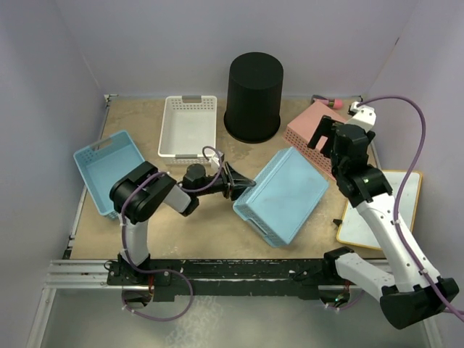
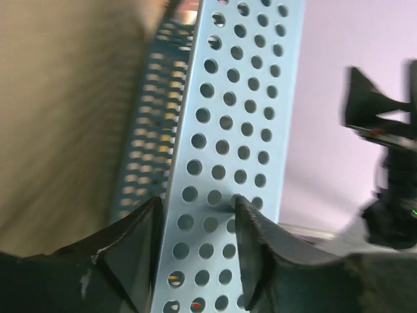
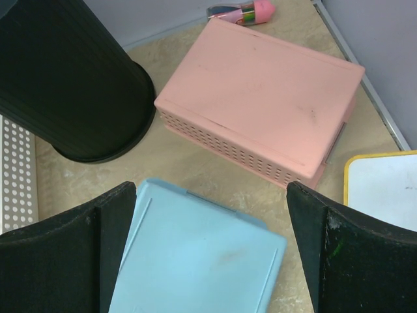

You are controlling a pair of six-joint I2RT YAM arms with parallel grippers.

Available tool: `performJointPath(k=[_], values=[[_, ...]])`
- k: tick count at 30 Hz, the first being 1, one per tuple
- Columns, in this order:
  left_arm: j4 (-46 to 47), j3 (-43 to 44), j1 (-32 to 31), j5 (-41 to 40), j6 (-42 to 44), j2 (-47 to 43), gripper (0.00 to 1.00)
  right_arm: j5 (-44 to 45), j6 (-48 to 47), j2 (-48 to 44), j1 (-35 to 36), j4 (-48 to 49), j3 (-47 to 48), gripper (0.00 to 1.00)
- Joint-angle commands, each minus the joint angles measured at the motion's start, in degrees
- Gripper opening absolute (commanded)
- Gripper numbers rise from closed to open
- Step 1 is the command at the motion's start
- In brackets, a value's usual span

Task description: Turn the large container upside down

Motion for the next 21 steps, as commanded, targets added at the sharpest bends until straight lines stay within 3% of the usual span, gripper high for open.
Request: performJointPath(k=[1, 4, 6, 14, 18, 21], values=[[-35.20, 6.24, -0.85, -2.77, 27.16, -7.50, 0.52, -1.17, -0.93, 0.77, -0.10, 1.38, -0.24, 1.00], [-61.95, 15.21, -2.20, -10.24, 43.95, -10.83, 0.61, -2.45, -1.08, 1.58, -0.12, 1.02, -0.68, 1.00], [-71.69, 19.99, -2.45, -13.34, 49.76, -11.51, 0.64, -3.56, -1.16, 2.05, -0.12, 0.78, -0.82, 1.00], [-92.12, 29.11, -2.31, -26.96, 62.45, -15.93, 0.67, -11.51, -4.21, 5.40, -0.12, 2.42, -0.90, 1.00], [-100.11, 33.18, -0.16, -34.23, 66.79, -20.96, 0.68, -24.39, -6.51, 7.89, -0.03, 3.79, -1.21, 0.98], [-104.88, 33.93, 6.29, -36.13, 67.61, -24.84, 0.68, -34.88, -4.86, 10.91, 0.37, 5.24, -1.99, 0.98]])
